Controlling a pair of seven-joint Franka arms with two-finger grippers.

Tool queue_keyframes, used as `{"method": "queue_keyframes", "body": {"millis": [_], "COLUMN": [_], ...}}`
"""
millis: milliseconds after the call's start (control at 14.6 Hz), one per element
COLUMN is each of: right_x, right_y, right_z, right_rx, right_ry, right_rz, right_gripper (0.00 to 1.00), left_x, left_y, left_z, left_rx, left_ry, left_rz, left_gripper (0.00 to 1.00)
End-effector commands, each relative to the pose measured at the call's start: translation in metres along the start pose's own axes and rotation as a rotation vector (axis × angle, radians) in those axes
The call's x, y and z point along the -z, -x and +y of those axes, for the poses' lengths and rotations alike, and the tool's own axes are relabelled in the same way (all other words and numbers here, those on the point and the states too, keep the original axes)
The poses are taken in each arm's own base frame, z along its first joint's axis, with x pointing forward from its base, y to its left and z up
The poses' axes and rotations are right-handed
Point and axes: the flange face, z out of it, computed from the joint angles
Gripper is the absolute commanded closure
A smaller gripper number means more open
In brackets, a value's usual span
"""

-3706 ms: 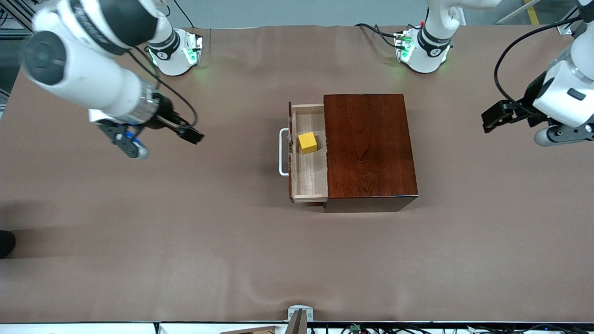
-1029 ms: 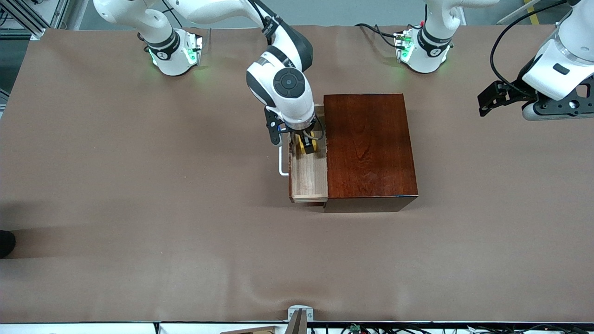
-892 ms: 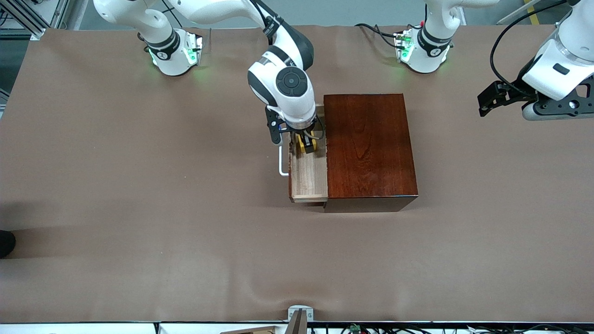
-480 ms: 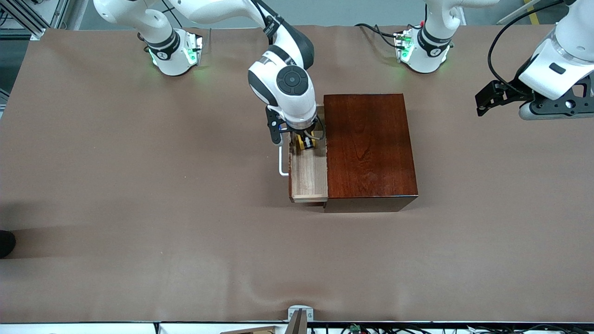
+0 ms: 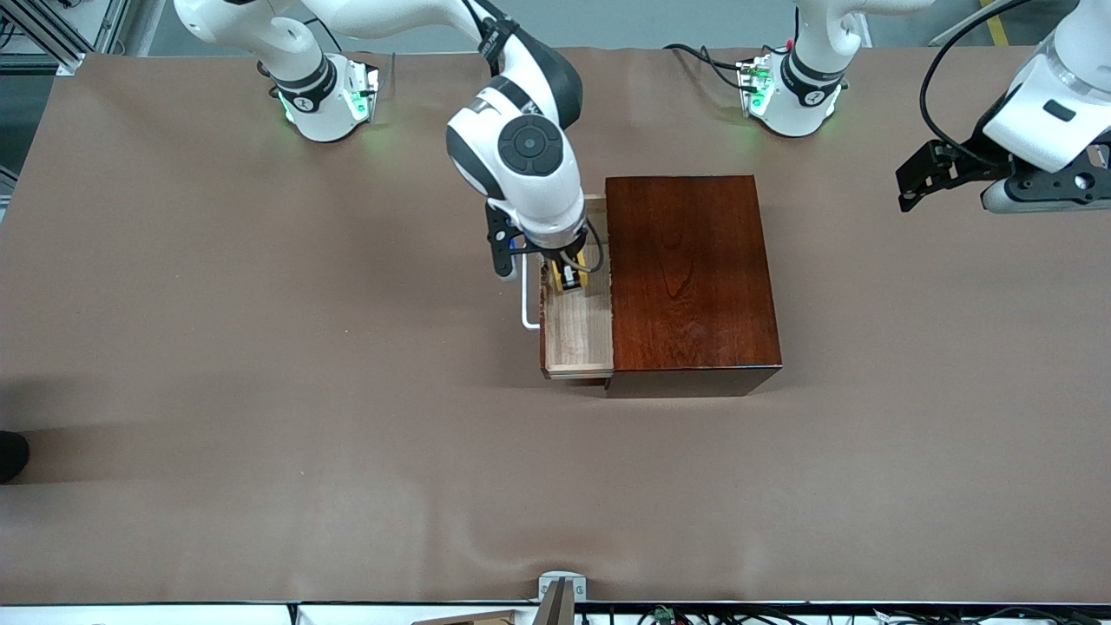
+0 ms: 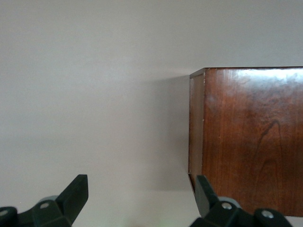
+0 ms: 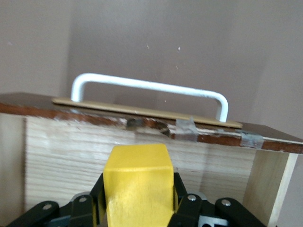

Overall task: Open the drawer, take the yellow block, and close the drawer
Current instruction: 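Lift the cube with the right gripper while the left gripper reaches the drawer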

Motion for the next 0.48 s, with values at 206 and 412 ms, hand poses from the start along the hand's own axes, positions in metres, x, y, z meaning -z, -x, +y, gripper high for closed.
{"method": "queue_keyframes", "body": {"millis": [206,412], "right_x": [0.04,0.062], "right_y": [-0.026,-0.059], "right_z": [-0.014,-0.025], "right_rx": [0.08,0.142], "right_ry": [0.029,0.047], "right_rz": [0.005,0.013], "right_gripper": [0.73,0.73], "left_x": [0.001,-0.007], "left_y": [0.012,0.02], "left_z": [0.082,0.136], "left_rx": [-0.034,0.007], "left_ry": [0.012,0.017], "left_rz": [-0.014,-0.023], "left_gripper": [0.0,0.0]}}
